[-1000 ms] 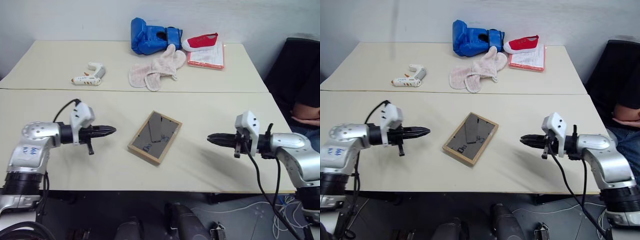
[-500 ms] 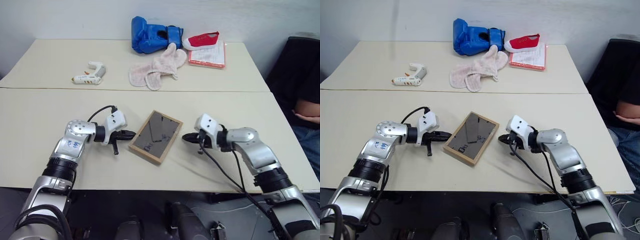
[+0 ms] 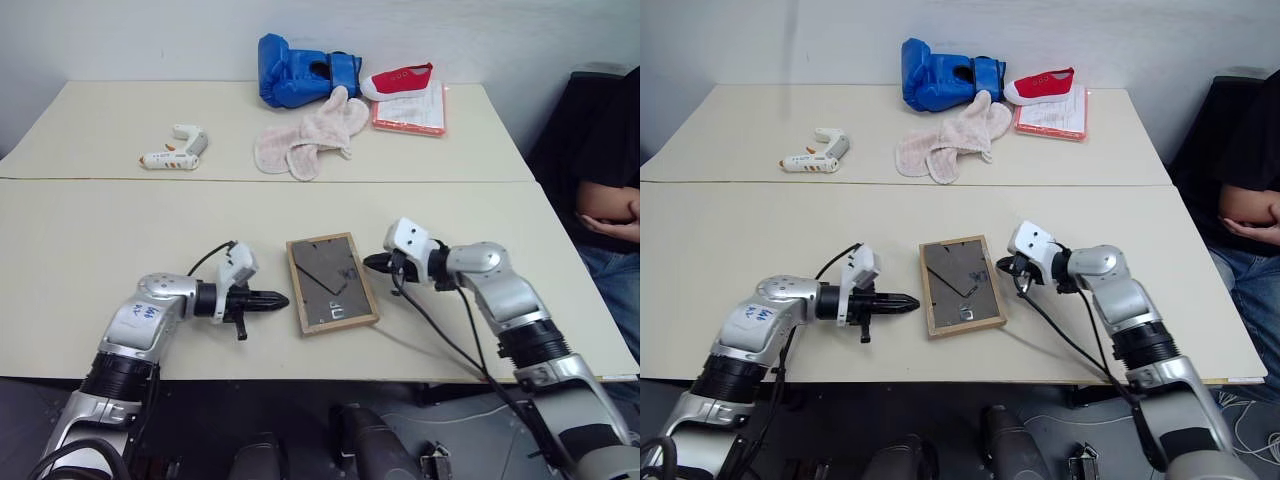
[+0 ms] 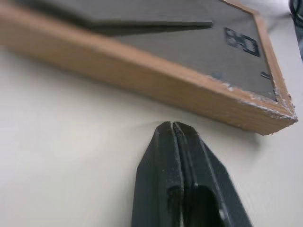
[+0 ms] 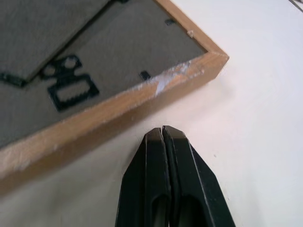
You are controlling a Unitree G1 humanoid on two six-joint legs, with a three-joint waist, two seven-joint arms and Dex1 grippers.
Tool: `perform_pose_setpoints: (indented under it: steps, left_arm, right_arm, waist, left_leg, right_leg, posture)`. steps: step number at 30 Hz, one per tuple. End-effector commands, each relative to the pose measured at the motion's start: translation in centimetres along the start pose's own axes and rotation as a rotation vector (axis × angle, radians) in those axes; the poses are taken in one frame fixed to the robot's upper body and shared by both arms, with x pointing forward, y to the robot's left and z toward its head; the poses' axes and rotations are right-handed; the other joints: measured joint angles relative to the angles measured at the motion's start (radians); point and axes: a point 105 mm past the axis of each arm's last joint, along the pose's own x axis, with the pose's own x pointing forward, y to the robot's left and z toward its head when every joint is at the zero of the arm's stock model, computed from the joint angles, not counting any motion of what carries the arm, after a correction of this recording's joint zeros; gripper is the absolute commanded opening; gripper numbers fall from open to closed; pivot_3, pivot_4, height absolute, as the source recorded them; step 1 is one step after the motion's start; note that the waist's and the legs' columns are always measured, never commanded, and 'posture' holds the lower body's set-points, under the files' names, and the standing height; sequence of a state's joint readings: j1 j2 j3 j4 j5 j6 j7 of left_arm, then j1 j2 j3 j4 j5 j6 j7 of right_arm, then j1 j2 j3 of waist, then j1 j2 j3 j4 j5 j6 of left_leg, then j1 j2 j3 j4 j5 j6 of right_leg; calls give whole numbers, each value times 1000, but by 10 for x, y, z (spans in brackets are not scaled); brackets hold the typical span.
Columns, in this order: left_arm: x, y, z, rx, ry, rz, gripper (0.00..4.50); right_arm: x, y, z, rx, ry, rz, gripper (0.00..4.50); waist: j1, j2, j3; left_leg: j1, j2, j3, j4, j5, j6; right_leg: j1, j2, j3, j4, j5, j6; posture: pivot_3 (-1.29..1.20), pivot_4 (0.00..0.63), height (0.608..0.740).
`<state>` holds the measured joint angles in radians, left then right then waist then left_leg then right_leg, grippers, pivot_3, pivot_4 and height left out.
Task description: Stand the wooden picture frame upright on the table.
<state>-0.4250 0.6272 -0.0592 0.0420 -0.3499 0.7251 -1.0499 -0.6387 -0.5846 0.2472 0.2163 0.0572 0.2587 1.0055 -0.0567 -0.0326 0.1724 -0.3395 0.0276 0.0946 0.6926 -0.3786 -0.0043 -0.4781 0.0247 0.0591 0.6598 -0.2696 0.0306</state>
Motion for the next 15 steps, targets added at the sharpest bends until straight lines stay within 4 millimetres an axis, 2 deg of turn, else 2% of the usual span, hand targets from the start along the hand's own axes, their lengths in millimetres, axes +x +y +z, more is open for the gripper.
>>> perform_pose_setpoints:
  steps: [1,6,11,15]
  left_arm:
    - [-19,-9,2,-245,-31,-11,1208]
    - [-23,-19,8,-441,-56,-32,2777]
    - [-12,-25,3,-634,-26,-41,4372]
    - [2,-29,-7,-679,46,-38,4469]
  right_arm:
    - [-16,10,8,-99,20,64,0]
    - [-18,19,3,-160,61,84,0]
    - [-3,22,2,-258,94,71,0]
    - [5,32,3,-277,95,104,0]
  waist:
    - [0,0,0]
    - [1,0,0]
    - [2,-1,-1]
    - [2,-1,-4]
  left_leg:
    - [0,0,0,0,0,0]
    - [0,0,-1,1,-3,5]
    - [1,0,-1,1,0,0]
    - [4,-1,-1,1,0,-1]
  right_leg:
    - [0,0,0,0,0,0]
    - [0,0,0,0,0,0]
    - [1,0,0,0,0,0]
    - [4,0,0,0,0,0]
  posture:
    - [0,150,740]
    - [0,150,740]
    - [0,150,740]
    - [0,150,740]
